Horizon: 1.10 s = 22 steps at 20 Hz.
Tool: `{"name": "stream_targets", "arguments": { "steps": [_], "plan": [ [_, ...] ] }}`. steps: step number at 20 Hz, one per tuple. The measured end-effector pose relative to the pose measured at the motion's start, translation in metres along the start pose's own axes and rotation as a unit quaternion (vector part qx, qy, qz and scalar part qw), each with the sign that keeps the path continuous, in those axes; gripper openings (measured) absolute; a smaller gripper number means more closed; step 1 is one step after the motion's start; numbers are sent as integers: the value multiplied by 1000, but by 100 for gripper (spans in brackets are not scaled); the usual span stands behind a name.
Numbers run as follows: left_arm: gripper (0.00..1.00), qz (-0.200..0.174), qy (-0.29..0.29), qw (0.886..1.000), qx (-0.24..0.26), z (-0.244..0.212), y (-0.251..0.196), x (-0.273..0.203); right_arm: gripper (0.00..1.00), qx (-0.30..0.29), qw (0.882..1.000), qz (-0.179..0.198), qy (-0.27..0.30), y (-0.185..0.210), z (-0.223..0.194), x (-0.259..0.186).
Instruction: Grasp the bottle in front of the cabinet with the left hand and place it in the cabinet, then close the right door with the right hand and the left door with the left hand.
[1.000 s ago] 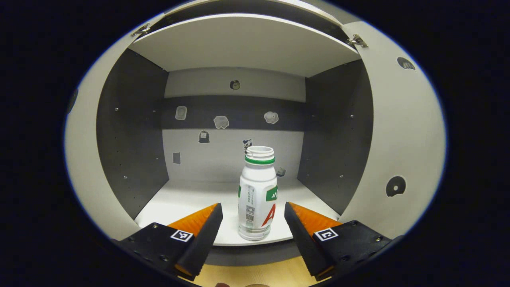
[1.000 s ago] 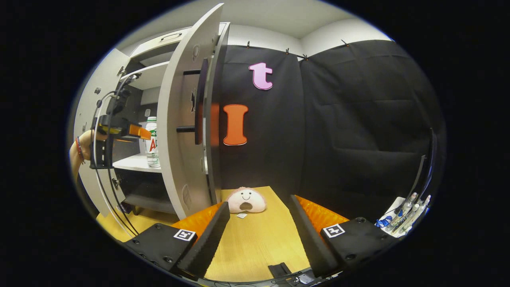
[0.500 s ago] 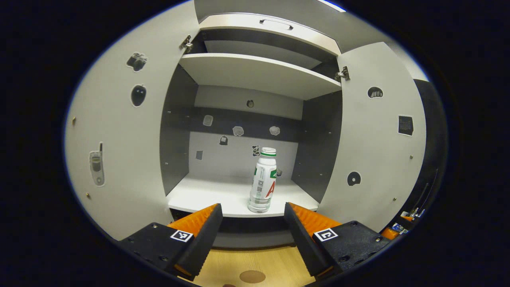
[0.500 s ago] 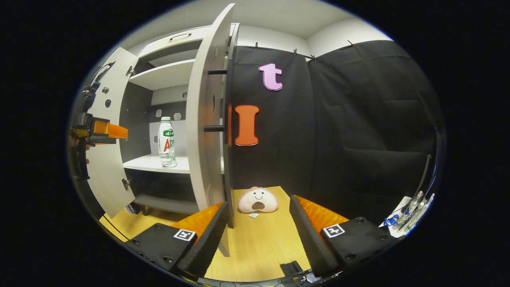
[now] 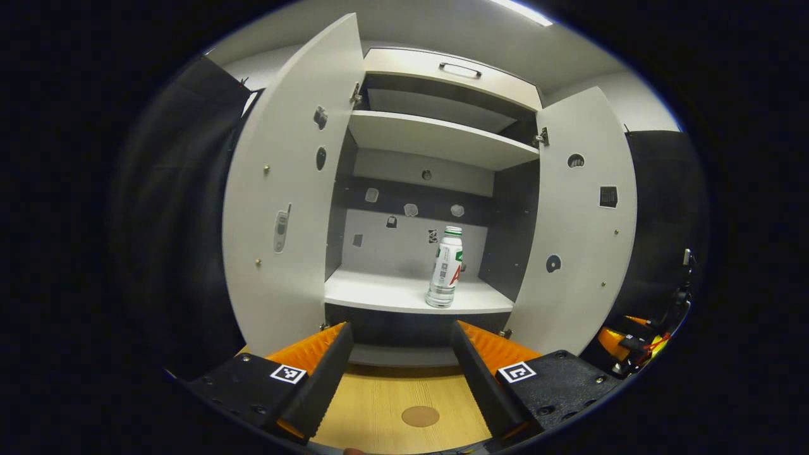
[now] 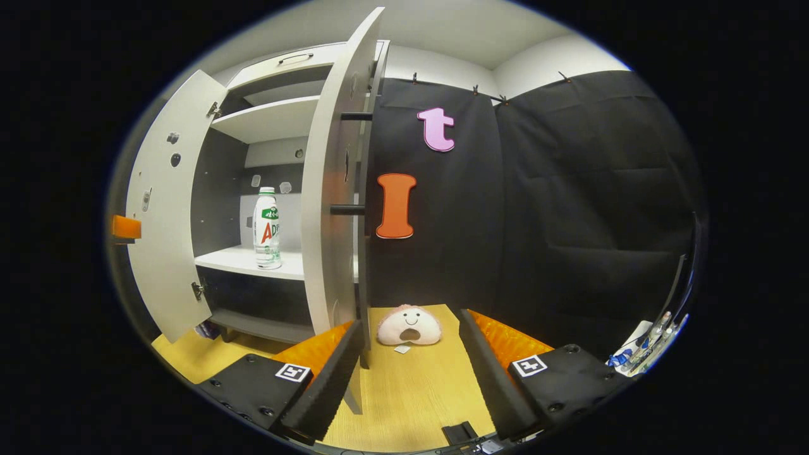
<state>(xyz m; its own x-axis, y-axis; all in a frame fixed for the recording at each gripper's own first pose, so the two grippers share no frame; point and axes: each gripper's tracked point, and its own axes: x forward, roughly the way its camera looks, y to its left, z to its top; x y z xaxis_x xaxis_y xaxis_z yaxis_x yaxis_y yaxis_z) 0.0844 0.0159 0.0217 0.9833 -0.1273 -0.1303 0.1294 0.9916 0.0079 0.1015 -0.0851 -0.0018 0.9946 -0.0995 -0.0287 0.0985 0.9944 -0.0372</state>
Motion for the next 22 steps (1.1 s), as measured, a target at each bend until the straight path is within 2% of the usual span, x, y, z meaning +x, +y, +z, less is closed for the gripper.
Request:
{"name": "stream_targets", "arguments": {
  "steps": [3, 4, 5, 6, 7, 8, 9, 10, 11, 12, 14, 18, 22],
  "plan": [
    [95, 22, -5, 1000, -11, -4, 25, -21, 98, -4, 1000, 3, 1, 0, -3, 14],
    [95, 27, -6, 999, -15, -4, 35, -26, 92, -6, 1000, 4, 1, 2, -4, 16],
    [98, 32, -7, 999, -19, -4, 46, -31, 92, -7, 1000, 7, 0, 4, -5, 18],
    [97, 37, -9, 999, -22, -4, 53, -36, 97, -9, 1000, 7, 0, 5, -7, 22],
    [97, 43, -12, 999, -25, -4, 59, -38, 89, -11, 1000, 7, 1, 4, -7, 24],
    [97, 47, -12, 998, -27, -3, 65, -40, 95, -10, 1000, 9, 1, 3, -8, 25],
    [95, 50, -13, 998, -27, -4, 71, -42, 95, -7, 1000, 12, 3, 3, -9, 27],
    [95, 55, -14, 998, -28, -3, 77, -42, 89, -2, 1000, 16, 5, 6, -10, 27],
    [95, 58, -16, 998, -27, -3, 81, -44, 88, 0, 1000, 17, 4, 7, -9, 27],
    [95, 59, -19, 998, -26, 0, 83, -44, 95, -3, 1000, 16, 2, 10, -9, 27],
    [95, 58, -29, 998, -22, 7, 84, -43, 94, -7, 1000, 15, -3, 17, -9, 24],
    [95, 56, -38, 998, -12, 13, 83, -45, 94, 16, 999, 45, 4, 55, -10, 24],
    [95, 67, -44, 997, -2, 19, 88, -47, 94, 16, 996, 87, 4, 109, -11, 27]
  ]
}}
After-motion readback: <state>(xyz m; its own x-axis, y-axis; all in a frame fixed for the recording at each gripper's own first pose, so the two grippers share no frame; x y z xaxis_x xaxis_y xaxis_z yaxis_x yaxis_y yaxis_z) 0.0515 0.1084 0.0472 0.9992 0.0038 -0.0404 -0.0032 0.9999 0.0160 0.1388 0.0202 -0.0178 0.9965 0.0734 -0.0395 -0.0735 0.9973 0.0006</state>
